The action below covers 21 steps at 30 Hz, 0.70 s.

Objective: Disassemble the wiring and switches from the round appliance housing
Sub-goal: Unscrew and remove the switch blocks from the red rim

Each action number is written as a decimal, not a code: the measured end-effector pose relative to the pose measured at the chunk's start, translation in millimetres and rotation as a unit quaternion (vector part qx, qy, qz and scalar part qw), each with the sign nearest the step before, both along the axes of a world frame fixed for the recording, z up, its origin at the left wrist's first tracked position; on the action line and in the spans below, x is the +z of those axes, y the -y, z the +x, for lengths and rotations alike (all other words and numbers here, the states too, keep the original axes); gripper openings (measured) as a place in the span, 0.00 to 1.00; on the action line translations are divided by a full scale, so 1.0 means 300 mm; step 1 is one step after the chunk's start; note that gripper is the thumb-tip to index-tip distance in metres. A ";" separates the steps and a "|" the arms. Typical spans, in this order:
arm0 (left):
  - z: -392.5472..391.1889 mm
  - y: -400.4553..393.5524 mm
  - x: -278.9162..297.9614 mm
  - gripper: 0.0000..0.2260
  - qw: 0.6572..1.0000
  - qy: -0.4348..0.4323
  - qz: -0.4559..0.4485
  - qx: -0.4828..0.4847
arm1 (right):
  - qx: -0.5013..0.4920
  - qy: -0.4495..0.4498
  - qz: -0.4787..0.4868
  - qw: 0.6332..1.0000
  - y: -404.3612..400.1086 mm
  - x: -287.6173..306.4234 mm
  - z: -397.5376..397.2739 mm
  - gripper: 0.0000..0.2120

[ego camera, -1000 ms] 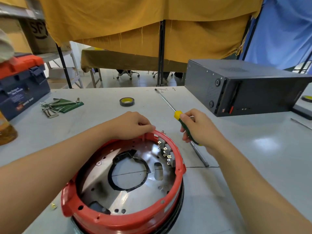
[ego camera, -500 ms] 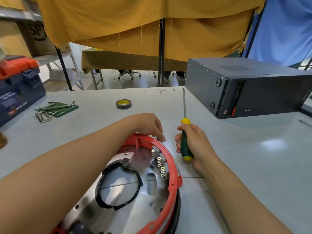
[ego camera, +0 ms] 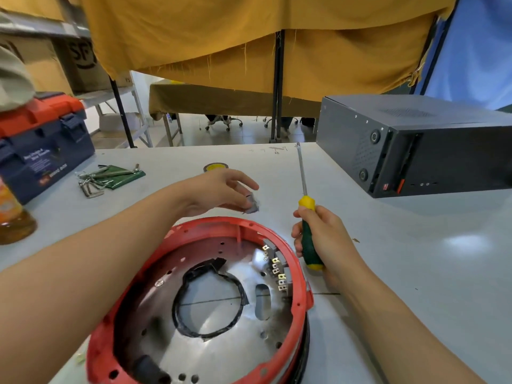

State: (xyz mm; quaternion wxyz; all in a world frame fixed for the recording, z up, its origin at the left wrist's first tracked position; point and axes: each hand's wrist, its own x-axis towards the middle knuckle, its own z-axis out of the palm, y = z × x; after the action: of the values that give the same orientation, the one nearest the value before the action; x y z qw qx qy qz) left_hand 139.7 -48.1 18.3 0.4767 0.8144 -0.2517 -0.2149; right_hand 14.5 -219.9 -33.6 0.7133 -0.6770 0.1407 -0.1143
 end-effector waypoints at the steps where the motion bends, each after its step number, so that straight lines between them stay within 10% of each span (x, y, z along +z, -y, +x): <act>1: -0.002 -0.042 0.004 0.13 1.000 0.011 0.000 0.006 | 0.005 0.003 -0.007 1.000 -0.003 0.000 -0.002 0.10; 12: -0.053 -0.480 -0.053 0.10 0.962 0.157 0.023 0.224 | -0.011 0.039 -0.069 0.997 -0.019 0.000 -0.006 0.10; 21: -0.063 -0.607 -0.154 0.13 0.910 0.296 0.189 0.219 | -0.018 0.053 -0.070 0.996 -0.030 -0.003 -0.012 0.08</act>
State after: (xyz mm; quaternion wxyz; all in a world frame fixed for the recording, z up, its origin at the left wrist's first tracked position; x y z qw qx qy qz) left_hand 120.7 134.1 -27.9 0.2523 0.9502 -0.1513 0.1027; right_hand 11.0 -210.7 -34.5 0.6686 -0.7155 0.1064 -0.1723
